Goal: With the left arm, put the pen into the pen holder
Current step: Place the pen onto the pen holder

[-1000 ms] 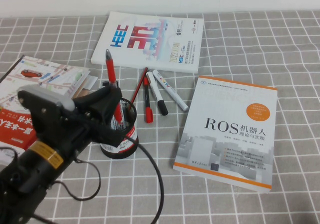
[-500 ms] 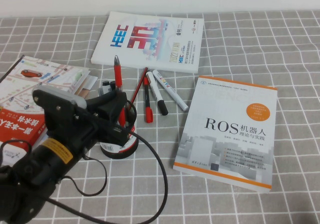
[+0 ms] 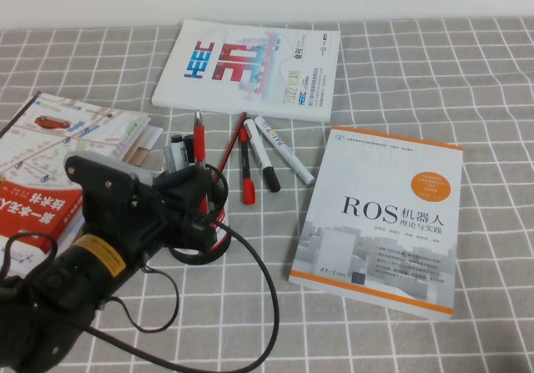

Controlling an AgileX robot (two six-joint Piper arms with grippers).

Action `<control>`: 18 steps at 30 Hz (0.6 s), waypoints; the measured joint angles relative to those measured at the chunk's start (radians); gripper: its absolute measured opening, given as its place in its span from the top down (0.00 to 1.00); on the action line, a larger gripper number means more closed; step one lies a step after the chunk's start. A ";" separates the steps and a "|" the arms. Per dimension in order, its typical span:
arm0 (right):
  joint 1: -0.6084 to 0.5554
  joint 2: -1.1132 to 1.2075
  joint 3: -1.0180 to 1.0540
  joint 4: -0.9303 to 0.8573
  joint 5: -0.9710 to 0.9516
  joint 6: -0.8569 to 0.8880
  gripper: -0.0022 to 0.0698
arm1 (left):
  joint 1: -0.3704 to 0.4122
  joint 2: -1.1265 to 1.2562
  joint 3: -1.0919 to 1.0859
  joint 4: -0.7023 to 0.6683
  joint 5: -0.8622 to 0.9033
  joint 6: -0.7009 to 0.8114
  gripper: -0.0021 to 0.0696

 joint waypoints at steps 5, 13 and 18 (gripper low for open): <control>0.000 0.000 0.000 0.000 0.000 0.000 0.99 | 0.000 0.000 0.000 0.000 0.010 -0.017 0.68; 0.000 0.000 0.000 0.000 0.000 0.000 0.99 | 0.000 -0.072 0.000 0.000 0.055 -0.059 0.53; 0.000 0.000 0.000 0.000 0.000 0.000 0.99 | 0.000 -0.264 0.000 0.046 0.208 -0.134 0.73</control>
